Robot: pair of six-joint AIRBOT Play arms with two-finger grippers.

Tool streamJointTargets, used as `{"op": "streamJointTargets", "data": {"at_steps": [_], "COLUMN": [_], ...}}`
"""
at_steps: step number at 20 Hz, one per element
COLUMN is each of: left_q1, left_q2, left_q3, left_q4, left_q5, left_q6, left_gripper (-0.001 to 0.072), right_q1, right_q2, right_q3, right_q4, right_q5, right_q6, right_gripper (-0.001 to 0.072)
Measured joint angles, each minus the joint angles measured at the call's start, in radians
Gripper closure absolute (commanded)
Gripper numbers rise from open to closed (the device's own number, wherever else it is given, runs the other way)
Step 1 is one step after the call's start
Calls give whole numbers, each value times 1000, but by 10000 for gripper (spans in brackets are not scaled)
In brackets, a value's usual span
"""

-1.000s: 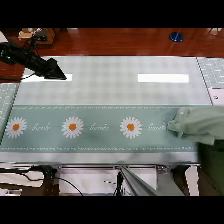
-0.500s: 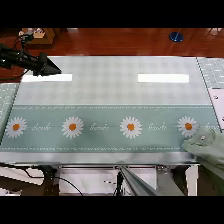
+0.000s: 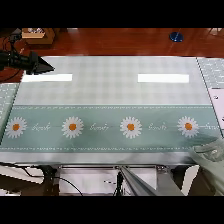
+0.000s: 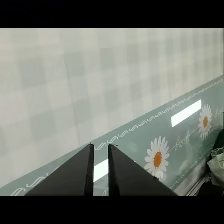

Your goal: Fold the shirts.

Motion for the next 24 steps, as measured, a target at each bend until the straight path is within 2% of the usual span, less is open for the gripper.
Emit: {"op": "streamJointTargets", "data": {"at_steps": [1, 4, 6, 8, 10, 12, 13, 15, 17, 20, 21, 22, 23, 24], "left_q1": [1, 3, -2, -15, -37, -66, -86, -134, -199, -327, -369, -414, -455, -489], "left_q2": [0, 0, 0, 0, 3, 6, 9, 13, 17, 19, 19, 19, 19, 19], "left_q3": [0, 0, 0, 0, 2, 10, 18, 37, 60, 78, 81, 83, 85, 86], "left_q4": [0, 0, -6, -23, -45, -51, -51, -21, 74, 323, 410, 493, 560, 608], "left_q5": [0, -1, -15, -26, -40, -24, -13, 0, 21, 24, 18, 3, 0, -3], "left_q6": [3, 13, 16, 16, 17, 17, 17, 2, -39, -126, -158, -190, -216, -237], "left_gripper": [566, 565, 564, 564, 564, 569, 580, 595, 595, 593, 562, 444, 249, 152], "right_q1": [-38, -140, -177, -177, -127, -16, 65, 262, 488, 806, 898, 975, 1031, 1078], "right_q2": [7, 16, -6, -71, -189, -354, -447, -626, -775, -915, -947, -973, -991, -1005], "right_q3": [-41, -111, -108, -43, 92, 278, 384, 585, 744, 864, 886, 901, 911, 919], "right_q4": [-13, -26, 32, 247, 556, 890, 1035, 1218, 1273, 1218, 1195, 1164, 1138, 1118], "right_q5": [-34, -170, -286, -438, -584, -668, -671, -630, -540, -446, -422, -404, -389, -378], "right_q6": [5, 9, 40, 35, -5, -74, -116, -182, -225, -257, -262, -267, -267, -266], "right_gripper": [255, 250, 250, 267, 273, 273, 273, 273, 269, 231, 231, 231, 231, 231]}}
